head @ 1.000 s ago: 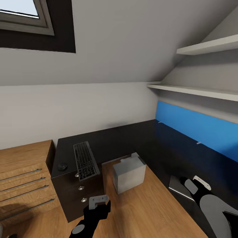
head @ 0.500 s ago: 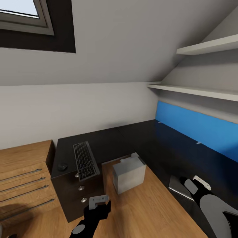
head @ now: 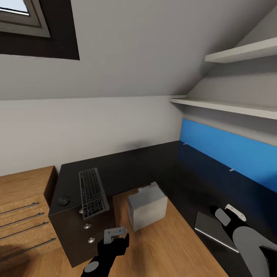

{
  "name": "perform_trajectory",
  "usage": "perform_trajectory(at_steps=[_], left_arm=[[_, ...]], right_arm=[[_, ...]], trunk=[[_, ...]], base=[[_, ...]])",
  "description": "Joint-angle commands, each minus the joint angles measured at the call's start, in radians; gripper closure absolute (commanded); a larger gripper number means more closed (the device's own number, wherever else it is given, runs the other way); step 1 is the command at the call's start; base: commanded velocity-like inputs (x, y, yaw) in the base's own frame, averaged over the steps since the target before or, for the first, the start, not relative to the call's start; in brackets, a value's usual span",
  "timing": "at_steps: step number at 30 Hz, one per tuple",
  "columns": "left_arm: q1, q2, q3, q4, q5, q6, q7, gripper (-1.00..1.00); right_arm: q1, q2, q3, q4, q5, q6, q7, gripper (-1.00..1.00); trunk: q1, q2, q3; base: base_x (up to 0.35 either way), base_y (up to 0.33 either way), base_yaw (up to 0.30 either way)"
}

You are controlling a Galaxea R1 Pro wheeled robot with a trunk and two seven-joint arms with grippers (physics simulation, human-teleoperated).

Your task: In the bedroom, organize the workspace by keeping the computer under the desk, ensuring the monitor is on the desk, placing the keyboard on the desk next to the monitor, placing the mouse on the desk next to the keyboard, moving the folder from the swivel chair onto the desk next to the mouse, stacking the notebook on top of the folder with the pen on top of the notebook, and positioning the swivel chair next to the desk.

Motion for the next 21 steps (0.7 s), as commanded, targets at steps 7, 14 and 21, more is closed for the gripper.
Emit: perform_trajectory(at_steps=[7, 14, 21], left_arm=[[-0.001, 0.0, -0.002, -0.001, 0.01, 0.003, 0.009, -1.0], [-0.001, 0.0, -0.004, -0.001, 0.008, 0.003, 0.009, -1.0], [-0.001, 0.0, -0.004, -0.001, 0.007, 0.003, 0.009, -1.0]], right_arm=[[0.0, -0.001, 0.003, -0.003, -0.007, 0.005, -0.005, -1.0], [0.0, -0.001, 0.003, -0.003, -0.007, 0.004, -0.004, -1.0], [0.0, -0.002, 0.003, -0.003, -0.007, 0.004, -0.004, -1.0]], trunk=[[0.0, -0.001, -0.001], [0.0, -0.001, 0.0], [0.0, -0.001, 0.002]], base=[[0.021, -0.017, 0.0], [0.003, -0.002, -0.111], [0.0, 0.0, -0.231]])
